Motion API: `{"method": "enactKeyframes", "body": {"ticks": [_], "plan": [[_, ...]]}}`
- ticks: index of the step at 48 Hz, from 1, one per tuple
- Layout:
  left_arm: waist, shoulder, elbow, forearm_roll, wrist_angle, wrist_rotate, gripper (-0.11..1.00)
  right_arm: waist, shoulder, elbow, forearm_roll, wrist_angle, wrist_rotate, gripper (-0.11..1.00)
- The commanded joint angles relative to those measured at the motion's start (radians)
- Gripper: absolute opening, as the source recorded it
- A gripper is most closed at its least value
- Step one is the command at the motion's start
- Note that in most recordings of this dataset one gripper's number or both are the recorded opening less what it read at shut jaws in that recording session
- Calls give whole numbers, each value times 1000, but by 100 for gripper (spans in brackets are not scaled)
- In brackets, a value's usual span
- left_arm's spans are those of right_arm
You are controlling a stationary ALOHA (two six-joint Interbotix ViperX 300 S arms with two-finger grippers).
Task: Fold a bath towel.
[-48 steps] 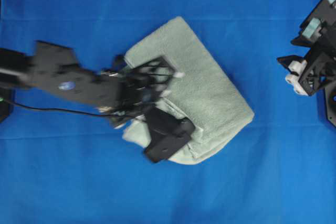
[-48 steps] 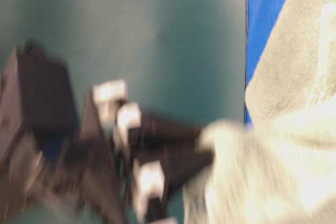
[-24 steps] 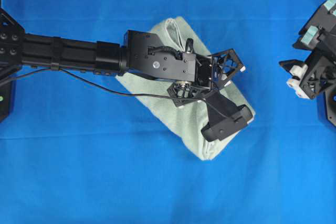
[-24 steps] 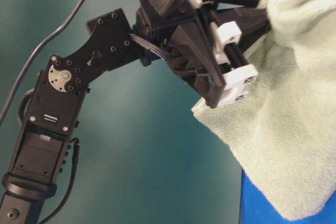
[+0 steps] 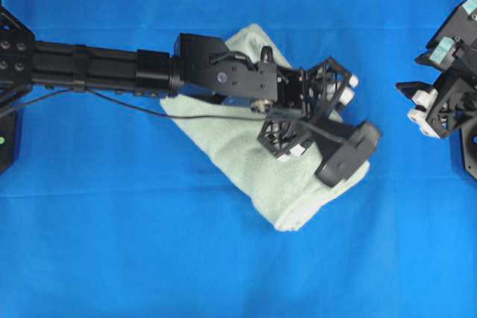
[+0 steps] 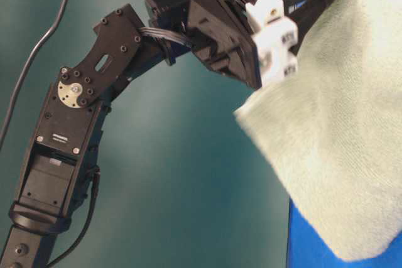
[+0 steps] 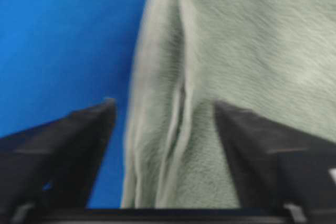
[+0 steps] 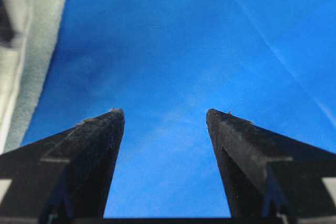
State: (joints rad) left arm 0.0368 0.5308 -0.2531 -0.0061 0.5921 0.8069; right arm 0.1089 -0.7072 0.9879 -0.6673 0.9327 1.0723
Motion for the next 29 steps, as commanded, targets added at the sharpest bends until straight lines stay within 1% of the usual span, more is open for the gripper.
{"method": "enactKeyframes", "body": {"ticks": [1, 4, 11, 14, 18, 25, 29], "plan": [[3, -43, -15, 5, -11, -38, 79, 2, -3, -12, -2, -3, 2, 64], [5, -58, -12, 5, -5, -55, 87, 2, -3, -14, -2, -3, 2, 64], [5, -126, 23, 5, 6, -87, 85, 2, -26, -17, -5, -6, -3, 64], [6, -167, 51, 3, 5, -115, 85, 2, -51, -20, -8, -15, -6, 64], [6, -239, 98, 3, -3, -189, 84, 6, -81, -23, -20, -40, -6, 64], [5, -344, 196, 3, -29, -314, 84, 8, -132, -26, -72, -120, -6, 64], [2, -426, 273, 3, -52, -402, 83, 8, -144, -29, -103, -155, -6, 64]]}}
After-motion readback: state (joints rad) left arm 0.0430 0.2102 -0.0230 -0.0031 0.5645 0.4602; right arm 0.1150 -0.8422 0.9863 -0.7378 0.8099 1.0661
